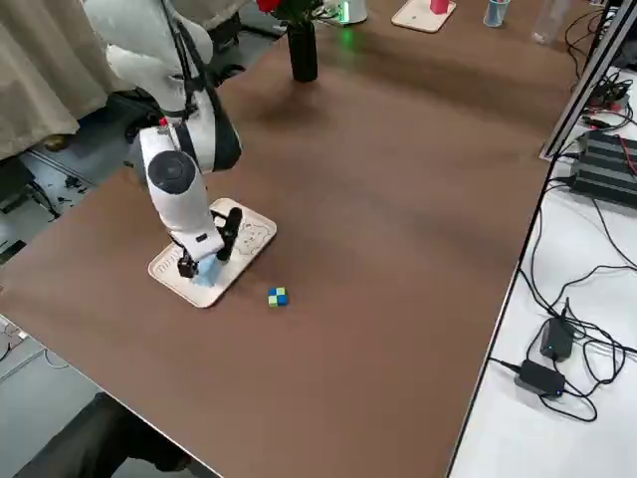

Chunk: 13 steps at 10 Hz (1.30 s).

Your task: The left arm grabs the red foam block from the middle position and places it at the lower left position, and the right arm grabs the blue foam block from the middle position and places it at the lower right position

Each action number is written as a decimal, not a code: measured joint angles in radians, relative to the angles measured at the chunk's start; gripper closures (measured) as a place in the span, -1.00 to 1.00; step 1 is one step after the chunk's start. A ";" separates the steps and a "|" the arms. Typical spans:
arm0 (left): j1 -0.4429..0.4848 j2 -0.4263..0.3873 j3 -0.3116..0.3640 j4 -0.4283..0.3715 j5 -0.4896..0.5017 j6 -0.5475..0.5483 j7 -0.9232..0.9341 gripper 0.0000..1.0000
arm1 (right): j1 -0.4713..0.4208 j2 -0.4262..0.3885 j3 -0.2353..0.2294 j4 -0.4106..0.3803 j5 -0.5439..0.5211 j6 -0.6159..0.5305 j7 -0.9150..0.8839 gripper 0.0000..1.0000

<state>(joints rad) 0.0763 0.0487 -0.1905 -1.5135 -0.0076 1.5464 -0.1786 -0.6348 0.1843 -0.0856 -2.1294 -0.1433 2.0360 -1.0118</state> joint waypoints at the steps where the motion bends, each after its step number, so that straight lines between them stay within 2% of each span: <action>1: -0.002 0.000 -0.003 0.000 0.016 0.000 0.002 -1.00 | 0.037 -0.014 0.002 0.109 0.002 -0.128 0.019 -1.00; 3: -0.003 0.000 -0.005 0.001 0.025 0.000 0.025 -1.00 | 0.118 -0.021 0.015 0.255 0.003 -0.231 0.134 -1.00; 4: -0.002 0.000 -0.004 0.001 0.025 0.000 0.043 -1.00 | 0.156 -0.020 0.045 0.297 0.004 -0.240 0.217 -1.00; 6: -0.004 0.000 -0.005 0.001 0.025 0.000 0.046 -1.00 | 0.198 -0.018 0.137 0.344 0.004 -0.245 0.394 -1.00; 9: -0.002 0.000 -0.005 0.001 0.025 0.000 0.046 -1.00 | 0.258 -0.014 0.216 0.357 0.048 -0.239 0.604 -1.00; 11: 0.000 0.000 -0.003 0.001 0.026 0.000 0.047 -1.00 | 0.299 -0.014 0.237 0.411 0.106 -0.233 0.726 -1.00; 13: 0.001 0.000 -0.002 0.001 0.026 -0.001 0.047 -1.00 | 0.351 -0.015 0.240 0.483 0.114 -0.235 0.807 -1.00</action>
<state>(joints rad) 0.0772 0.0492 -0.1922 -1.5120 0.0179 1.5457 -0.1318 -0.2839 0.1691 0.1539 -1.6463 -0.0298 1.8006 -0.2045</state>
